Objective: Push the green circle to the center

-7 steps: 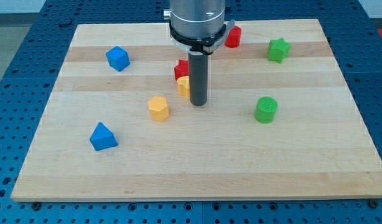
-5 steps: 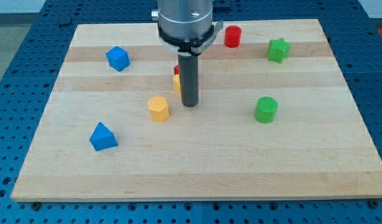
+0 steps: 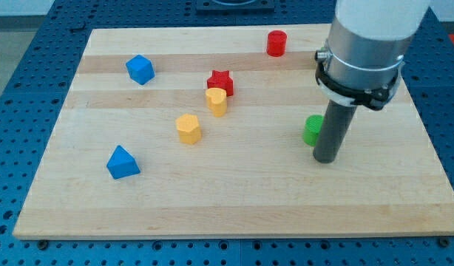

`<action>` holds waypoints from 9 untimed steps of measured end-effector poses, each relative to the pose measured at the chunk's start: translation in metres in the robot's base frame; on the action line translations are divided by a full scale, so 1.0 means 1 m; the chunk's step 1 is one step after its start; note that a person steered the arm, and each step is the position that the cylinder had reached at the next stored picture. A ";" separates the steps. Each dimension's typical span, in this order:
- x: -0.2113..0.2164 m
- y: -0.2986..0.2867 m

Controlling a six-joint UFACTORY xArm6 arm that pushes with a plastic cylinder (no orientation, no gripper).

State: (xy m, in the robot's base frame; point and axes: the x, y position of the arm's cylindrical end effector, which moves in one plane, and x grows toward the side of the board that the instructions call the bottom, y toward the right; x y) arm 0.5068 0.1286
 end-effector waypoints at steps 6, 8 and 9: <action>-0.071 -0.039; -0.058 -0.096; -0.017 -0.068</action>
